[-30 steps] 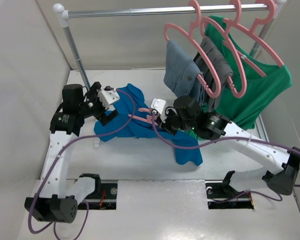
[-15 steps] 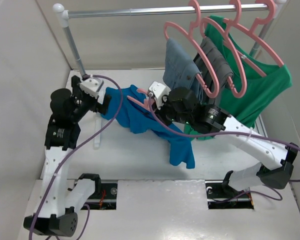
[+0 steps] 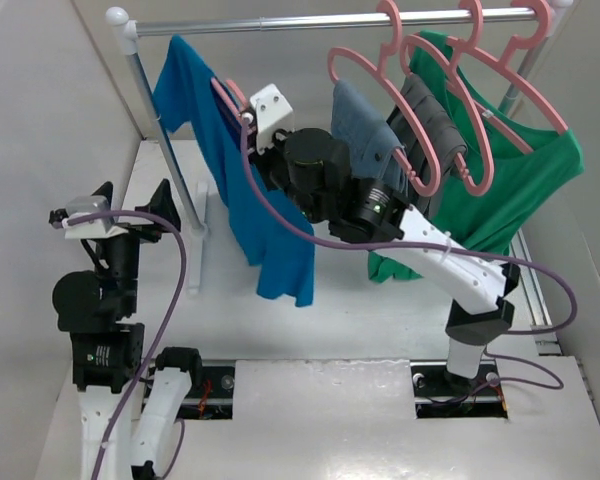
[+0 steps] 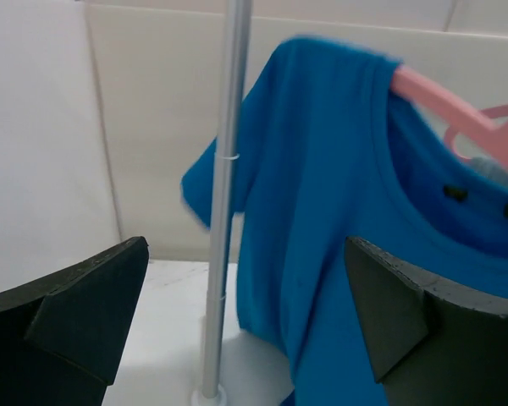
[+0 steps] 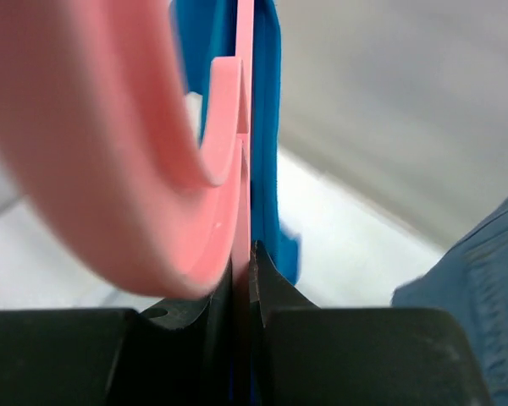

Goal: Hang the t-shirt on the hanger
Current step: Hang the hanger with tshirt onto the clothesline

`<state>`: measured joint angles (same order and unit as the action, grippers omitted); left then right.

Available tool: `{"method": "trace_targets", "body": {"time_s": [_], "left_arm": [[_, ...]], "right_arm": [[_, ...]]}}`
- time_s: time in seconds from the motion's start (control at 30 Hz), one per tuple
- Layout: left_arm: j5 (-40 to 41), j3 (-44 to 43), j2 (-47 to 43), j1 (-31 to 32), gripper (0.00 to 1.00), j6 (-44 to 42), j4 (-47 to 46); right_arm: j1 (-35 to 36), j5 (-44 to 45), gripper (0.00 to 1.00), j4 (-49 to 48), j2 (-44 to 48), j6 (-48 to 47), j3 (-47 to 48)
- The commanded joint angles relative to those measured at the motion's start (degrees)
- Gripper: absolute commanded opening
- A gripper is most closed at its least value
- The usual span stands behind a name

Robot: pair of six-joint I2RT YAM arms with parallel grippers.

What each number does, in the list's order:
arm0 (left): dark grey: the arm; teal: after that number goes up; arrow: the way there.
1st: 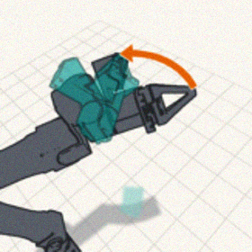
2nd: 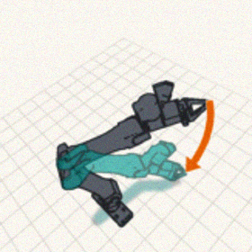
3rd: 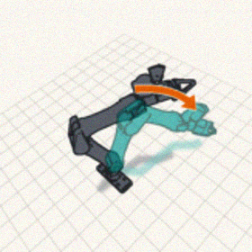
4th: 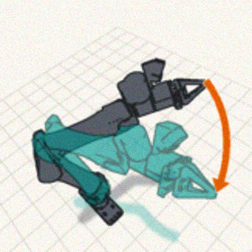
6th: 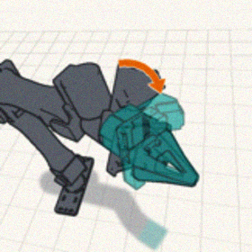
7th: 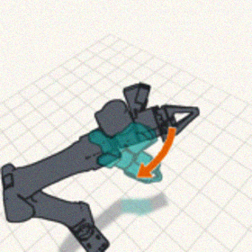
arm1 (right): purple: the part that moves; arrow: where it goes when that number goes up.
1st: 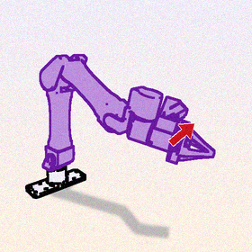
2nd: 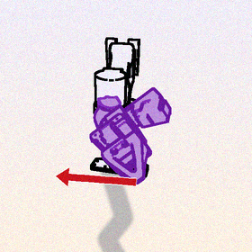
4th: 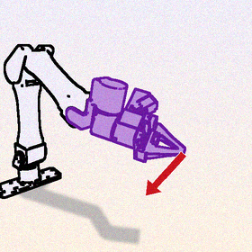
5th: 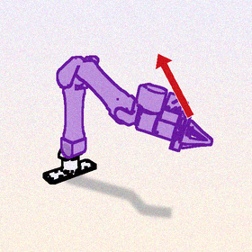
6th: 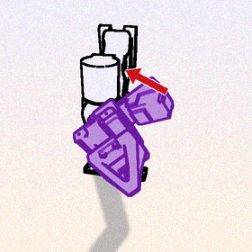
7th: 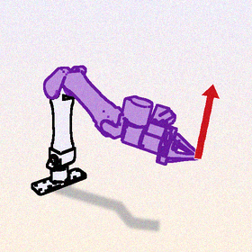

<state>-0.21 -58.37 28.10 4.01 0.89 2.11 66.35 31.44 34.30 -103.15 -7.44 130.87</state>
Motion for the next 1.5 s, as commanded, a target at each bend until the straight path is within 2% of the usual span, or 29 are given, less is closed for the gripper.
{"method": "trace_targets", "body": {"time_s": [0.0, 0.07, 0.13, 0.23, 0.3, 0.5, 0.7, 0.83, 1.0, 1.2, 1.33, 1.47], "left_arm": [[5.56, 0.45, 0.82, -0.23, 1.00, 1.14, 0.59], [6.10, 0.45, 0.21, -0.23, 1.00, 1.14, 1.93], [6.10, 0.97, -0.32, -0.23, 1.00, -0.09, 2.54], [6.71, 1.50, -1.64, -0.23, 1.00, -0.70, 3.08], [7.41, 1.50, -2.16, -0.23, 1.00, -0.71, 3.08], [8.03, 2.64, -2.70, -0.23, 1.00, -1.24, 4.13], [8.03, 3.17, -3.22, -0.23, 1.00, -0.10, 4.66], [8.03, 3.17, -3.22, -0.23, 1.00, 0.43, 4.66], [8.03, 3.17, -3.22, -0.23, 1.00, 0.43, 5.19], [8.65, 3.17, -3.22, -0.23, 1.00, -0.09, 5.71], [8.65, 3.17, -3.22, -0.23, 1.00, -0.09, 5.71], [8.65, 3.17, -3.22, -0.23, 1.00, -0.09, 6.24]], "right_arm": [[-0.08, 9.67, 0.00, -17.14, -2.39, -7.84, 6.41], [-0.08, 11.18, 0.00, -25.11, -4.94, -12.56, 8.43], [-0.08, 12.85, 0.00, -28.75, -8.01, -16.18, 12.02], [-0.08, 14.52, 0.00, -37.25, -16.00, -23.83, 20.81], [-0.86, 14.53, 0.00, -41.21, -17.34, -25.95, 20.83], [-4.56, 14.53, 0.00, -47.40, -20.07, -25.96, 21.45], [-6.75, 9.97, 0.00, -53.81, -22.79, -25.96, 22.59], [-8.16, 9.43, 0.00, -54.96, -24.81, -23.33, 24.35], [-10.35, 7.85, 0.00, -54.96, -27.18, -15.69, 24.35], [-12.03, 7.85, 0.00, -54.96, -29.30, -12.96, 25.40], [-13.17, 6.79, 0.00, -51.37, -30.00, -8.21, 25.40], [-13.17, 5.65, 0.00, -50.04, -30.00, -7.59, 24.17]]}}
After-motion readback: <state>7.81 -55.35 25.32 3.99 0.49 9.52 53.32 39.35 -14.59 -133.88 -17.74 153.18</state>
